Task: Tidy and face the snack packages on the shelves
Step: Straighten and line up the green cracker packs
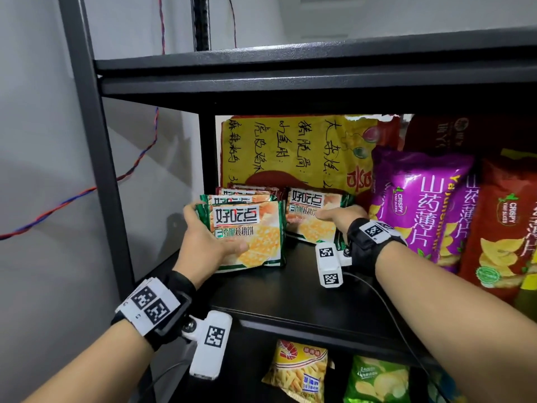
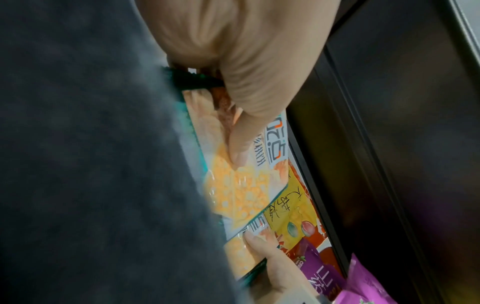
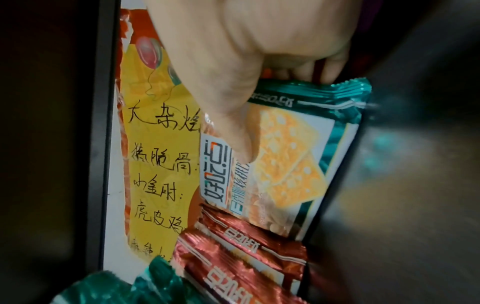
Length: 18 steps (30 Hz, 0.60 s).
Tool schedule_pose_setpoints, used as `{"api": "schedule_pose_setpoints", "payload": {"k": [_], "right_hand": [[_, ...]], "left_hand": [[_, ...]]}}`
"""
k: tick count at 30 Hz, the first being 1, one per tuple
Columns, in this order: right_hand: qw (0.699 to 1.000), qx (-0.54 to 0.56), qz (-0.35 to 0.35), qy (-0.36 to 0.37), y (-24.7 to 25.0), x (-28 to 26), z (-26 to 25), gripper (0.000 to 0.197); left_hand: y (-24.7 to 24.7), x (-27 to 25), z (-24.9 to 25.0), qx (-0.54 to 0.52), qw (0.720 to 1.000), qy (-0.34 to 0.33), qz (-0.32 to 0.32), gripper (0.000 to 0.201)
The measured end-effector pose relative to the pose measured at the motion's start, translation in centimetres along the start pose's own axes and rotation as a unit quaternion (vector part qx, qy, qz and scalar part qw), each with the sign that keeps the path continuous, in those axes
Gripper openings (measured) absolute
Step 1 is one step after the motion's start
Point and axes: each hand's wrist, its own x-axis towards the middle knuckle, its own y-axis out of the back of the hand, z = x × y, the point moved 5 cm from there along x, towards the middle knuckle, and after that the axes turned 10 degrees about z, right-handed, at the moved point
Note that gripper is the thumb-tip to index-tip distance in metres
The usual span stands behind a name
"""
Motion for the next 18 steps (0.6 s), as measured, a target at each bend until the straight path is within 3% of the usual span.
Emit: {"api": "schedule_pose_setpoints", "payload": {"k": [2,5,9,13,18], "right_hand": [[1.0,0.01,-0.012,0.005,-0.3,0.0,0.0,0.064],[0.997,-0.017,0.022,0.067,0.1,-1.0,-0.8,0.035],[0.979,-0.068,0.063,0.183,1.6,-3.6,-2.9,0.046],[0.956,-0.094,0.066,0.269,4.4,-6.5,-5.2,0.045],[0.945,-0.063,0.02,0.319,8.3,-10.2,-5.7,0.04]], "left_hand": [[0.0,0.0,0.1,0.002,1.0,-0.016,0.011,0.101],[0.2,-0.1,0.2,0.019,0.999,-0.044,0.02,0.106],[0.4,-0.3,0.7,0.071,0.994,-0.069,0.049,0.11],[0.7,-1.5,2.2,0.176,0.968,-0.112,0.14,0.111],[-0.1,-4.4,5.5,0.147,0.948,-0.213,0.183,0.084]]}}
